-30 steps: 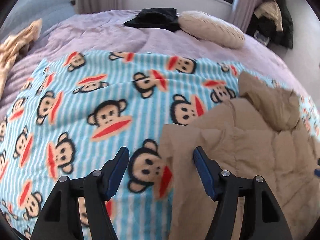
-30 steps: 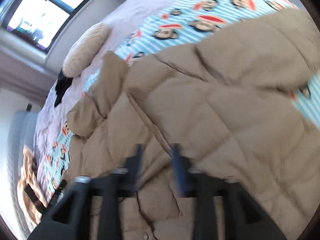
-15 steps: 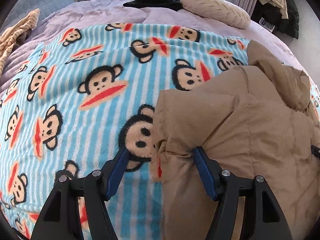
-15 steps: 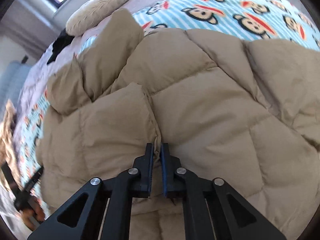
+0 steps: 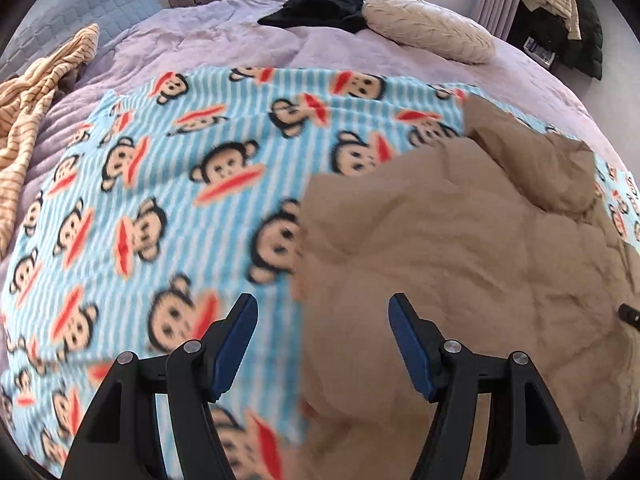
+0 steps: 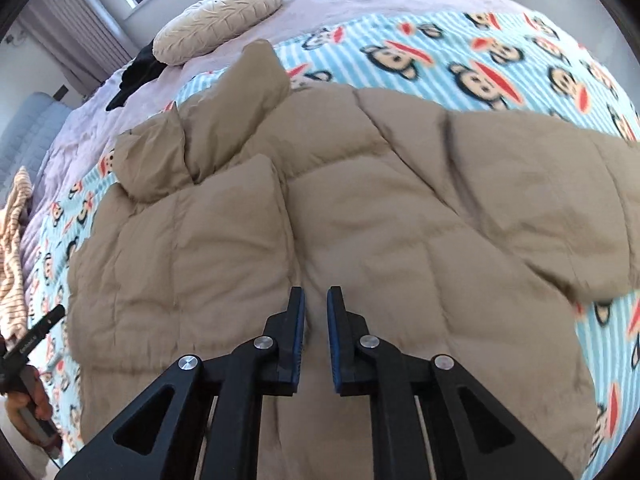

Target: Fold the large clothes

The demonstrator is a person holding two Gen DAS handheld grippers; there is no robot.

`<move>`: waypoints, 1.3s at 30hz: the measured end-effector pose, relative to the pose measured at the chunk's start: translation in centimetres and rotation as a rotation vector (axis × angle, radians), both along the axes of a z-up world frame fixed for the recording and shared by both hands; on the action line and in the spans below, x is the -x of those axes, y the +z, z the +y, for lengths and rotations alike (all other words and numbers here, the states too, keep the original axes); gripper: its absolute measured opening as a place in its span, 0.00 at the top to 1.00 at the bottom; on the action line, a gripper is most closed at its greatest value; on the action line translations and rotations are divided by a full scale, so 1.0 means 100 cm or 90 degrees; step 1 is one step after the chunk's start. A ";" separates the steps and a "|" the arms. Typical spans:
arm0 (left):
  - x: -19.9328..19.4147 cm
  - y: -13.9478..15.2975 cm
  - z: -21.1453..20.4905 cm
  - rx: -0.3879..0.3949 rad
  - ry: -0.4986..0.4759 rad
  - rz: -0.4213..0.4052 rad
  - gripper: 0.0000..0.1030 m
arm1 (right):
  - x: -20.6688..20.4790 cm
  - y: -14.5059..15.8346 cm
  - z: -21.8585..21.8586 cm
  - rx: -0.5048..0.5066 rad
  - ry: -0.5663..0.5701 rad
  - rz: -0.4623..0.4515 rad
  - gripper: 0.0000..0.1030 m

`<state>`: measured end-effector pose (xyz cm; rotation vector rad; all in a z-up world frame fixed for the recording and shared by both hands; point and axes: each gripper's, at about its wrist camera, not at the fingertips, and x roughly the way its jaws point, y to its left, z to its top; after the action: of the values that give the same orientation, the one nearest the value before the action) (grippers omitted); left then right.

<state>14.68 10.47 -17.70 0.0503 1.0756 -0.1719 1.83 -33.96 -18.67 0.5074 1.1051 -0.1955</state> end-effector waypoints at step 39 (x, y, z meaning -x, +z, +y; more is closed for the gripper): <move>0.114 0.009 -0.309 -0.011 -0.223 0.096 0.00 | 0.225 -0.050 -0.332 -0.378 -0.574 -0.192 0.31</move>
<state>3.28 -20.42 -16.77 0.2452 1.2138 -0.4880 -20.65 -67.13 -23.66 1.5073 0.5583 -0.5590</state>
